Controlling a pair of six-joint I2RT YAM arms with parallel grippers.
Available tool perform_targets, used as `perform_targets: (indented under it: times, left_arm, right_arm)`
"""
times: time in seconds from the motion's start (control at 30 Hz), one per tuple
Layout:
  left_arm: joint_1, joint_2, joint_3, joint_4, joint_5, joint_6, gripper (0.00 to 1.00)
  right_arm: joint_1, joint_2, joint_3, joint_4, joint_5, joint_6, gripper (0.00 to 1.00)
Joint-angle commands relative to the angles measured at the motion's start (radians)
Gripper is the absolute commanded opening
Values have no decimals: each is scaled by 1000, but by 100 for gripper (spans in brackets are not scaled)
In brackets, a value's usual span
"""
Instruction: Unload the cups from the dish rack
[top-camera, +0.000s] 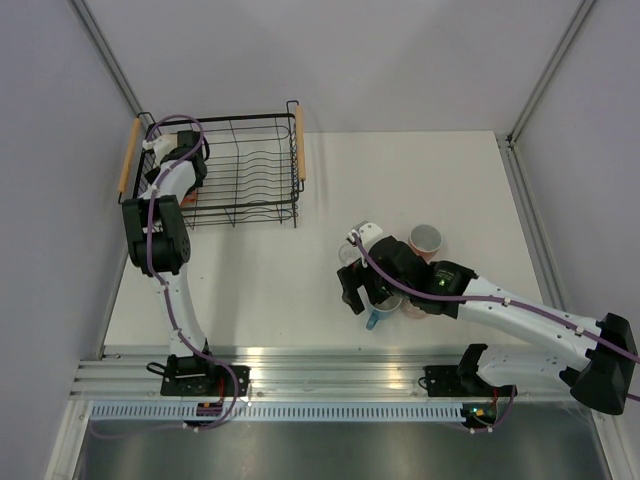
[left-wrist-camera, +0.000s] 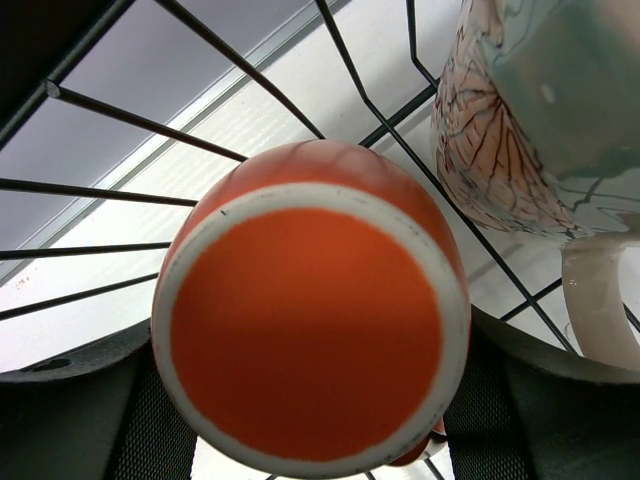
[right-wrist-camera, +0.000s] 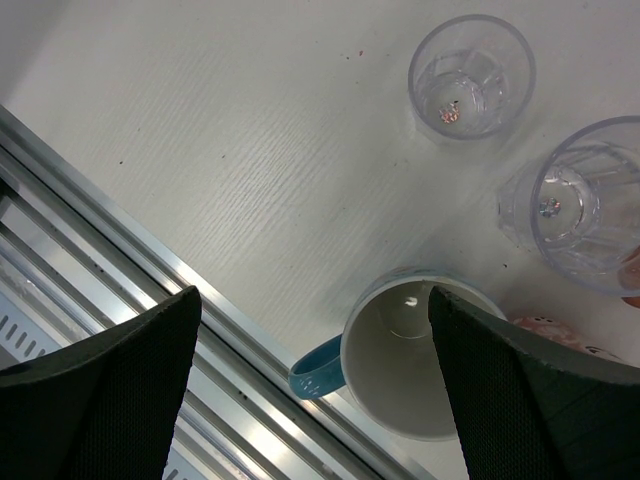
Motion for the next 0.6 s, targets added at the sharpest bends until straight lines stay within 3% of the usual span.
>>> perform_targets:
  times: [0.0,0.33,0.57]
  left_arm:
    - [9,-28,-10,22,-11,27,2]
    - [-29,-198,-164,22,148,-23,2]
    - [-134,-285,-203,21,184,-20,2]
  right_arm:
    - [0,-22,-5,24,14,10,98]
    - [0,-8,3,46,-5,7,98]
    - [0,-11,0,52,-9,1,98]
